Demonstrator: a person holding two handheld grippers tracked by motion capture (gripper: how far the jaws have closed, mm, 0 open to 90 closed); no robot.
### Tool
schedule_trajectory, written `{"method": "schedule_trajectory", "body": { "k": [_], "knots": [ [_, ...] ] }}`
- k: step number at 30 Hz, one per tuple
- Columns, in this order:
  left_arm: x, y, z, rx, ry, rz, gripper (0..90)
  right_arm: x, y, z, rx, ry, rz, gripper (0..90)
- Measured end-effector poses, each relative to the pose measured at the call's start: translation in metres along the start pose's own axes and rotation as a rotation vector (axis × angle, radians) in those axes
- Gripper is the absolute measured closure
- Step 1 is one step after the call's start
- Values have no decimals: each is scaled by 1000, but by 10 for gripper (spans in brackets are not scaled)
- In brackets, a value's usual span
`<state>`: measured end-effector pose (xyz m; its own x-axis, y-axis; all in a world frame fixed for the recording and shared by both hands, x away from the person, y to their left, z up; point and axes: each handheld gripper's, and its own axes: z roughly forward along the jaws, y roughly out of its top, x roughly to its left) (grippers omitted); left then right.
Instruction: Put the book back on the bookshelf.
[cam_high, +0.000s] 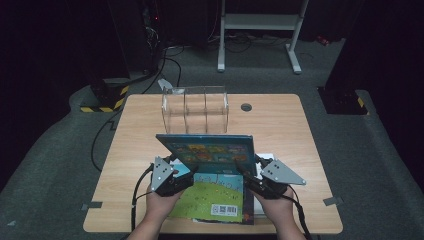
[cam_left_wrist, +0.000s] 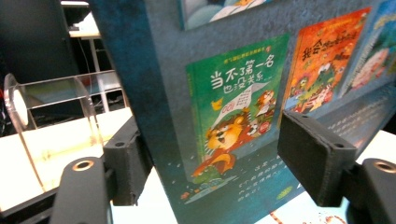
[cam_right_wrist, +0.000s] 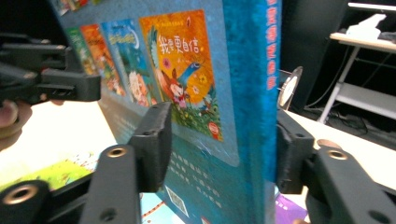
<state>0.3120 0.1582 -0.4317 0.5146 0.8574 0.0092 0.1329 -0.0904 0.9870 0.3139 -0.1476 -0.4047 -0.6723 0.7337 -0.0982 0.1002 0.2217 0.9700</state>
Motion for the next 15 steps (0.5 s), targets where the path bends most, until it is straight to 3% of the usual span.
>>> {"method": "schedule_trajectory", "body": {
  "k": [10, 15],
  "knots": [
    [8, 0, 0, 11, 6, -21, 270, 0, -1, -3, 2, 66, -53, 639],
    [20, -1, -3, -6, 47, -62, 309, 5, -1, -6, -9, 100, -75, 779]
  ]
}}
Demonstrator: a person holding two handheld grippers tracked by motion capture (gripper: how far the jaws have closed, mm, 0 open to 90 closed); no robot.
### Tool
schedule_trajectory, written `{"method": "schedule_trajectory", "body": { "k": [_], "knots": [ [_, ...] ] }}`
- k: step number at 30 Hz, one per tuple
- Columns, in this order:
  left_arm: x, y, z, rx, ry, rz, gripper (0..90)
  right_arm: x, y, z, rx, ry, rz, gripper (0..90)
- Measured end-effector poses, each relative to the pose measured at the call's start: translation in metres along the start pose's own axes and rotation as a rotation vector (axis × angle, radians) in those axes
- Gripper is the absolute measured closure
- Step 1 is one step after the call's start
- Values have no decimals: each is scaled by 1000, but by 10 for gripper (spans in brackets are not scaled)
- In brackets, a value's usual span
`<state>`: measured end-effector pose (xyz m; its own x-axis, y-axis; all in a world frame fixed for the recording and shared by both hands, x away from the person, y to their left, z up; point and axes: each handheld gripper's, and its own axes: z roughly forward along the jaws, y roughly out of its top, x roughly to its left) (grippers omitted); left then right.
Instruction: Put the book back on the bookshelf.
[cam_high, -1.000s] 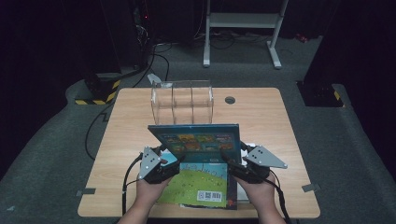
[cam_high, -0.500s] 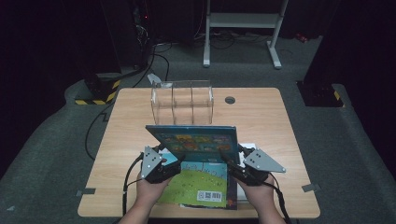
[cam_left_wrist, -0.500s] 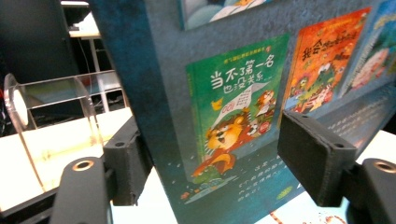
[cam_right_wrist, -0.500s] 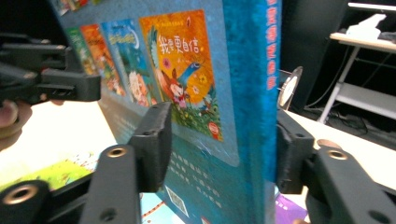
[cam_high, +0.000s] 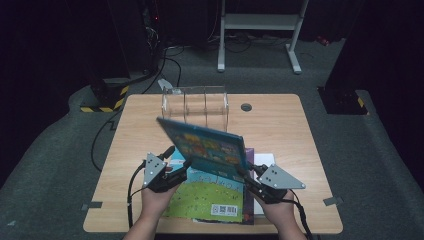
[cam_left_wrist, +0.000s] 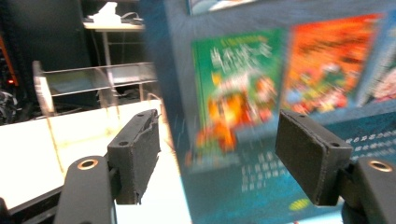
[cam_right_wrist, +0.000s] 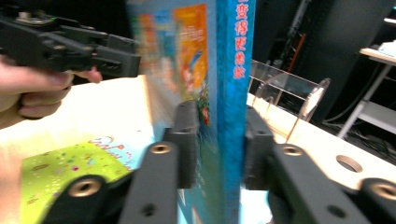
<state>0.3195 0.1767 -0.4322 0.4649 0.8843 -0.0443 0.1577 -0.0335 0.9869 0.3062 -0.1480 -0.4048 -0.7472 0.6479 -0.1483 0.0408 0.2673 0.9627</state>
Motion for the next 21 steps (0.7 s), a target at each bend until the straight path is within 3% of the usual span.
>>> {"method": "schedule_trajectory", "body": {
  "k": [2, 6, 11, 15, 21],
  "knots": [
    [4, 1, -1, 6, 10, -7, 316, -2, 0, 0, -3, 23, 56, 811],
    [6, 1, 1, 25, -4, -14, 326, -12, -8, -1, -19, -5, 157, 804],
    [3, 0, 2, 69, -12, 15, 318, -13, -9, -4, -34, -44, 162, 806],
    [1, -4, 8, 135, -21, 38, 290, -9, -9, -4, -50, -65, 152, 812],
    [0, -7, 11, 157, -25, 77, 265, -4, -9, -4, -64, -106, 141, 821]
  ]
}}
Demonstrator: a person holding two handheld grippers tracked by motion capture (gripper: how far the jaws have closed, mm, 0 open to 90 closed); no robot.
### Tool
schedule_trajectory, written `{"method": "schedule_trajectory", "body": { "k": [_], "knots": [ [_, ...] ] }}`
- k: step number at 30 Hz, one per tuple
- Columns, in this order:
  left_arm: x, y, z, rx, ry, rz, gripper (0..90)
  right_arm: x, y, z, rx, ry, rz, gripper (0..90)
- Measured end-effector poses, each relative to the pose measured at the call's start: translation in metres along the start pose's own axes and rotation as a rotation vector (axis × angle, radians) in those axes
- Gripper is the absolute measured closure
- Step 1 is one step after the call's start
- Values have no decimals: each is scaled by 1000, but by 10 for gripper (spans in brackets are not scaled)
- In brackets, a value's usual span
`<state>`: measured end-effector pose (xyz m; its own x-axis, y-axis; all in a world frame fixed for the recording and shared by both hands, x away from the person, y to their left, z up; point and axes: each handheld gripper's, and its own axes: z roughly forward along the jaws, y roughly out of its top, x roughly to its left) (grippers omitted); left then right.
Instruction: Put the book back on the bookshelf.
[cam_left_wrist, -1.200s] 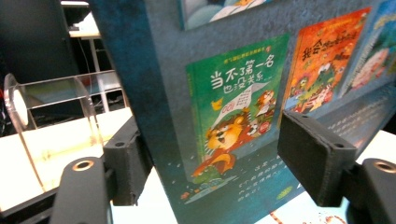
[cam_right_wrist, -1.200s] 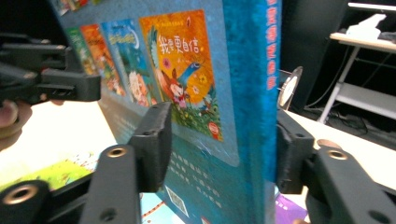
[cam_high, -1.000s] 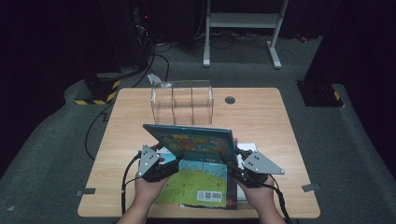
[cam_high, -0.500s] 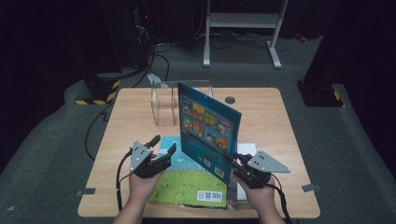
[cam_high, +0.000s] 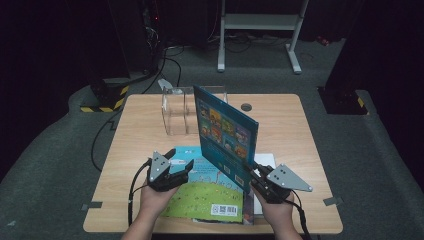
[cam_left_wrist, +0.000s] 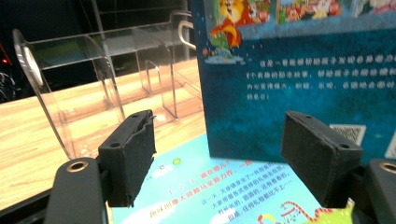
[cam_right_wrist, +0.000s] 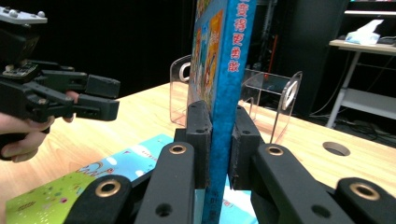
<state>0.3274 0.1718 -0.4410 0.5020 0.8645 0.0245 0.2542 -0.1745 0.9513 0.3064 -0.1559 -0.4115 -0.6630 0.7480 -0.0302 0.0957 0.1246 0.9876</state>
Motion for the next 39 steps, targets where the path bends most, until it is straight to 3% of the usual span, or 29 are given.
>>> {"method": "schedule_trajectory", "body": {
  "k": [3, 6, 14, 22, 27, 36, 39],
  "knots": [
    [-2, 3, -2, -6, -1, 21, 259, 3, -1, 1, -14, -15, 5, 822],
    [-4, 10, -4, -22, -22, -6, 215, 9, 1, 4, -17, -28, -9, 825],
    [-5, 20, -9, -35, -63, -28, 148, 22, 1, 15, -24, -39, -40, 828],
    [-7, 32, -19, -73, -92, -18, 119, 32, 5, 23, -24, -65, -32, 826],
    [-18, 42, -25, -97, -117, -16, 79, 42, 5, 26, -23, -75, -50, 826],
    [-53, 66, -24, -162, -233, -19, 63, 51, 2, 27, -7, -66, -53, 822],
    [-61, 72, -21, -181, -242, -31, 55, 53, 1, 27, -10, -64, -67, 821]
  ]
}}
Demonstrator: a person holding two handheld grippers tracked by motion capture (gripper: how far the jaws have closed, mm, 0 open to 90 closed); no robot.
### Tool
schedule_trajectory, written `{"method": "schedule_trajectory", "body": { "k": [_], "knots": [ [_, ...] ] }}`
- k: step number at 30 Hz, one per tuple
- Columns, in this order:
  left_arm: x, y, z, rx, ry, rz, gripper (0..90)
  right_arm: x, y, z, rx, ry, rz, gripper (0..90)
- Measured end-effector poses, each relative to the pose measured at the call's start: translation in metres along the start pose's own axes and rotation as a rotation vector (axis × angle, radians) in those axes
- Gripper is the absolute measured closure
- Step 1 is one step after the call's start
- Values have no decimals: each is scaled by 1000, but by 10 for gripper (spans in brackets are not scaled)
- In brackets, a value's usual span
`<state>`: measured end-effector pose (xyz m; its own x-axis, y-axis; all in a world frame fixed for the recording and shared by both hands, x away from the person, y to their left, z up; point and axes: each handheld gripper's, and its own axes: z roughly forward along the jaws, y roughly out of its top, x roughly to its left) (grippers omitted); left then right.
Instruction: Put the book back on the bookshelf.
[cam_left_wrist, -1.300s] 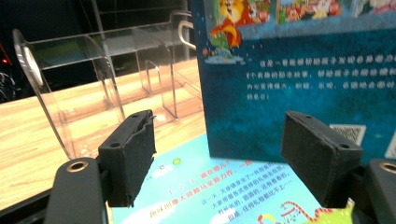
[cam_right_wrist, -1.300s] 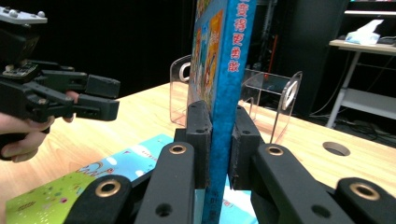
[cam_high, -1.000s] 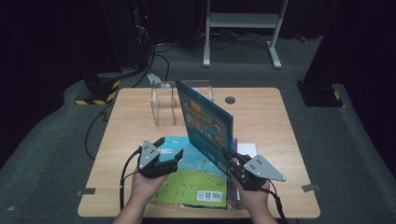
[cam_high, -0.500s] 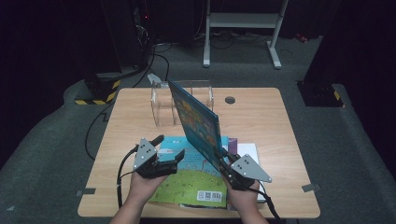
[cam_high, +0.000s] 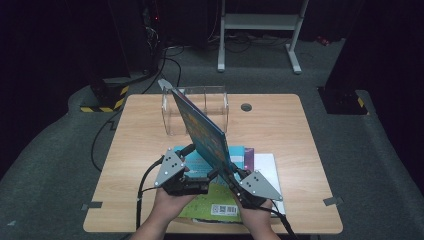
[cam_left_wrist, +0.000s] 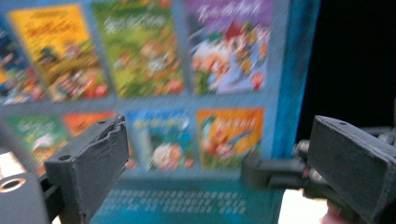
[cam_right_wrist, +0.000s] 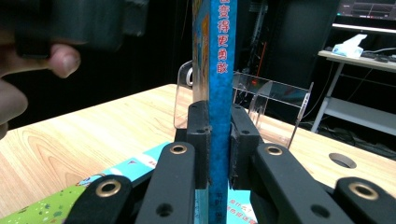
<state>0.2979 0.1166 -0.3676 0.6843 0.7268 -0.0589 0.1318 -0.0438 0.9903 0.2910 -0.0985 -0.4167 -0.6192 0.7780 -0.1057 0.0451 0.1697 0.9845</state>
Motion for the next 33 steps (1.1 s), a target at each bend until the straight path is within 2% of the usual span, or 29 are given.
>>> {"method": "schedule_trajectory", "body": {
  "k": [6, 10, 13, 33],
  "knots": [
    [-5, 5, 13, 11, -22, -34, 26, 1, -4, 0, -2, 3, 11, 819],
    [-7, 7, 17, 8, -11, -39, 26, 2, -4, -1, -1, 10, 13, 813],
    [-6, 7, 18, 14, 8, -33, 8, 5, -4, -1, 1, 17, 11, 811],
    [-3, 1, 17, 40, 36, -29, 0, 13, -3, 0, 7, 59, 47, 750]
  ]
}}
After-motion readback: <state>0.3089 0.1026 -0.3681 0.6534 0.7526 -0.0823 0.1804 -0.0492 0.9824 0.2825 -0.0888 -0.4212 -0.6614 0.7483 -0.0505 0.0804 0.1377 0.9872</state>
